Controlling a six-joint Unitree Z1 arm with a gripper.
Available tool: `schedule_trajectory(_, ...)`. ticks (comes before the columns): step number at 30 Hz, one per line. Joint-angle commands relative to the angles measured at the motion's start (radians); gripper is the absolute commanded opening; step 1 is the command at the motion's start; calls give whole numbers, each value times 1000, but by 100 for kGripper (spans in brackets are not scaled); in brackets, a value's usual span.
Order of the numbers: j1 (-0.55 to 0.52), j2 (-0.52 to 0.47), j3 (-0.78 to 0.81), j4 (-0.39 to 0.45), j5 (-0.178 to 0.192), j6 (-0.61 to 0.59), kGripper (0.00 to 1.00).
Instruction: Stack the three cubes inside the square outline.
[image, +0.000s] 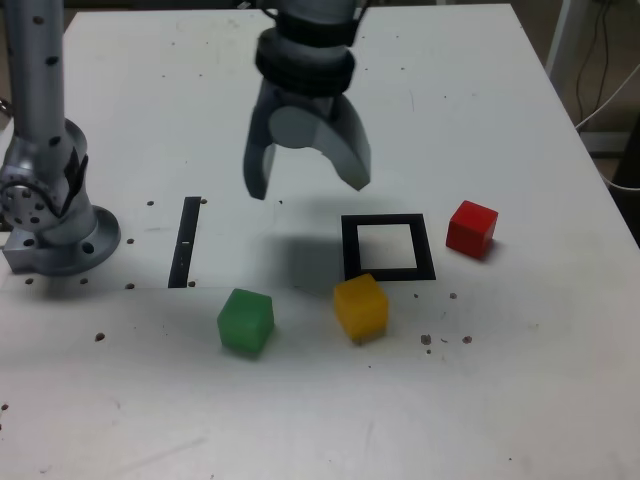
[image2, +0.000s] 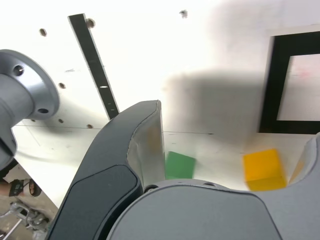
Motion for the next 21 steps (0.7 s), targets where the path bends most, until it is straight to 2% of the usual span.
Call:
schedule_trajectory(1,-5,27,-46,23,9,-1,99)
schedule_trajectory(6,-12,87,-160,68,21,11,99)
schedule_trajectory(21,-15,271,-508,198,24,82,99)
